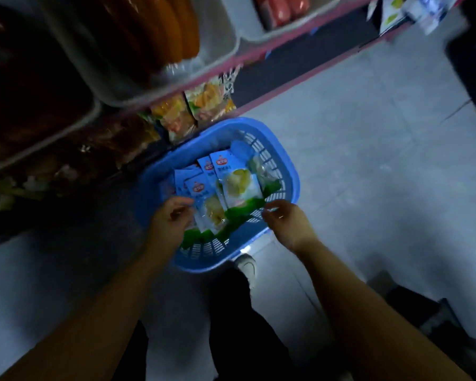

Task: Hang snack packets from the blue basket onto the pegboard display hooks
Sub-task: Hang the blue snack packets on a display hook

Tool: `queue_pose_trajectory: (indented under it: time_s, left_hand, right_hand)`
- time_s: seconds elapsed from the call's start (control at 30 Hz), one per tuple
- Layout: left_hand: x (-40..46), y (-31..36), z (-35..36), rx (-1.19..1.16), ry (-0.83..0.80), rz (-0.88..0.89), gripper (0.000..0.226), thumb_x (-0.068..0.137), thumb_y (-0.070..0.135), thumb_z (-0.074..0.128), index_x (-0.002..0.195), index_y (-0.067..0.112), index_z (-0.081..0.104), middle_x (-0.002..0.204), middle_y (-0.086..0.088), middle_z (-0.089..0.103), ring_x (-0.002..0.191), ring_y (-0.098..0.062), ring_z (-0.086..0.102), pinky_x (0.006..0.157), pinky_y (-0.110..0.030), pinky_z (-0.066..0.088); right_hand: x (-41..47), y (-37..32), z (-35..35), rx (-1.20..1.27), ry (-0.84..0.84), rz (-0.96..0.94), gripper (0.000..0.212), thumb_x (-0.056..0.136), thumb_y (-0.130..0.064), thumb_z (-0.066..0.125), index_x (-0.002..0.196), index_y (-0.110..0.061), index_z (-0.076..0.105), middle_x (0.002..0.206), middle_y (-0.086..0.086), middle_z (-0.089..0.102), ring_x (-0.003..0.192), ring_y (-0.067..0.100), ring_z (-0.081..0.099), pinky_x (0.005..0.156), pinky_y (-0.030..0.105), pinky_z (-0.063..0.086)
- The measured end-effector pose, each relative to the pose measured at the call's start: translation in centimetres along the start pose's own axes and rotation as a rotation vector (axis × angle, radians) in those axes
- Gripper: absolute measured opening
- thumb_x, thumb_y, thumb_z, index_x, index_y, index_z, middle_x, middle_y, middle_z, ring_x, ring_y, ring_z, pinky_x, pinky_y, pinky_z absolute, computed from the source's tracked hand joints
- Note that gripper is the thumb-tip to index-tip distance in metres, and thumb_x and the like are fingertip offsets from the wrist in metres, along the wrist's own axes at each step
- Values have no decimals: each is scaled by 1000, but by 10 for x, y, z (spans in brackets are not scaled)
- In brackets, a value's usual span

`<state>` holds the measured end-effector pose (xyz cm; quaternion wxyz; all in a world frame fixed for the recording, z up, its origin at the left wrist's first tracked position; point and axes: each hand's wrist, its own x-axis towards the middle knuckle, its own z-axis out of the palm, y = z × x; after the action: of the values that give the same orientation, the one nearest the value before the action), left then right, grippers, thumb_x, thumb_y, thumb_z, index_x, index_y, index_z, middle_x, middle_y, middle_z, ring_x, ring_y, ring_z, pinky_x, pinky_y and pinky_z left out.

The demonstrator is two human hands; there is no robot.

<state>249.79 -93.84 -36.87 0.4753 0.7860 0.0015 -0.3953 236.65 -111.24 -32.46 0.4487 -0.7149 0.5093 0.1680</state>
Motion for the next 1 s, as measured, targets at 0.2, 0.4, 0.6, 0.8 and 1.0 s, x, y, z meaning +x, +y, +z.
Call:
queue_pose_trajectory:
  time_s: [0.2,0.4,0.6,0.8,1.0]
  left_hand:
    - [121,-107,67,-35,3,-225,19,88,-6,55,106,0,55,121,-26,56,100,-26,52,84,-33,43]
    - [163,-150,93,-107,88,-285,52,82,-9,60,130,-1,42,118,-14,59,112,-31,56,96,-39,44]
    - [147,-161,94,-210,51,-283,20,83,3,66,101,8,58,96,-8,66,88,-23,62,80,-36,51]
    - [142,-158,97,-170,-67,-148,40,79,0,70,110,15,48,99,-3,65,89,-16,63,64,-16,52]
    - [149,-151,109,-289,-41,-187,57,76,-2,72,122,17,45,106,0,66,89,-9,65,70,-24,55]
  right_hand:
    - [161,64,71,-67,-2,66,31,91,-22,60,120,-10,62,114,19,67,108,33,62,92,35,46]
    - [255,88,113,-64,22,91,58,94,-34,57,139,-2,41,134,26,52,124,38,50,103,40,39]
    - [276,101,138,155,16,169,81,80,-46,71,140,-2,39,142,21,45,131,36,44,109,44,37]
    - [280,100,137,271,-30,189,83,69,-47,79,134,-7,48,140,18,49,127,35,48,106,49,41]
    - [290,91,134,180,15,210,111,46,-54,87,139,-9,43,144,14,46,131,32,44,110,44,39]
